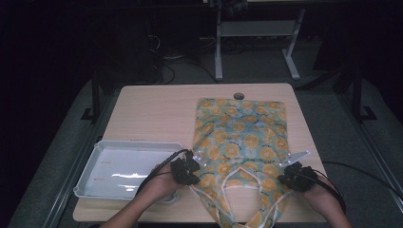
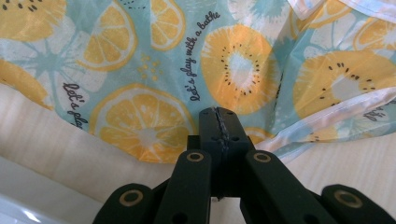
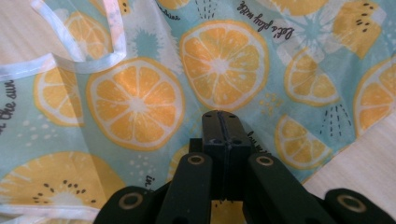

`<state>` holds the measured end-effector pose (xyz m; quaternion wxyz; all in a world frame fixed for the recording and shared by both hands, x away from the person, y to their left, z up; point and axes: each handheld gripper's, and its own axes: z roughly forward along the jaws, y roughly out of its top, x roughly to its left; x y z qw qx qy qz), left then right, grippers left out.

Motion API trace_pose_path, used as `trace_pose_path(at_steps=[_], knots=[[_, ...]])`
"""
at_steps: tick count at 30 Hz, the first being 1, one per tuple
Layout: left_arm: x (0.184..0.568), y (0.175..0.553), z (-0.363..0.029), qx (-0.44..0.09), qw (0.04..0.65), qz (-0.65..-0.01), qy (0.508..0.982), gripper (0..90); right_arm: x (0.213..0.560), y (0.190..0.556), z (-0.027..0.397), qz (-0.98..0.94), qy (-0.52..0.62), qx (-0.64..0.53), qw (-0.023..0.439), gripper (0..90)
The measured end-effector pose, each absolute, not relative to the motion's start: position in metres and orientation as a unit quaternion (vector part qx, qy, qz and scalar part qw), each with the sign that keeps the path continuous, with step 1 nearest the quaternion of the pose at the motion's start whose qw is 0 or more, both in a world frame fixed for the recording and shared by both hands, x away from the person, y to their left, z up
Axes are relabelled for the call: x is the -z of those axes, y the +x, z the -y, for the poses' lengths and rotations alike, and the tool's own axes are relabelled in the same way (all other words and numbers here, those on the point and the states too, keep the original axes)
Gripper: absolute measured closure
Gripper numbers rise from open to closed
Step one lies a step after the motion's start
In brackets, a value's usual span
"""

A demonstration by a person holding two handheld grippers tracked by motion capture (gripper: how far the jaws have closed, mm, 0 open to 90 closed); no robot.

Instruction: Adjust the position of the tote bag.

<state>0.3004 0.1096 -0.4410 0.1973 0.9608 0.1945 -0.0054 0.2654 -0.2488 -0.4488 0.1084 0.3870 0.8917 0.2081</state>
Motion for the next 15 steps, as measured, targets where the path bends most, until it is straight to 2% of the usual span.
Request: trace_pose_path(at_steps=[15], knots=[[0.441,0.274,-0.12,0.027,0.197,-0.191,0.961,90.0,0.448,0.252,0.235,-0.908,0.353,-0.199,0.107,89.6]])
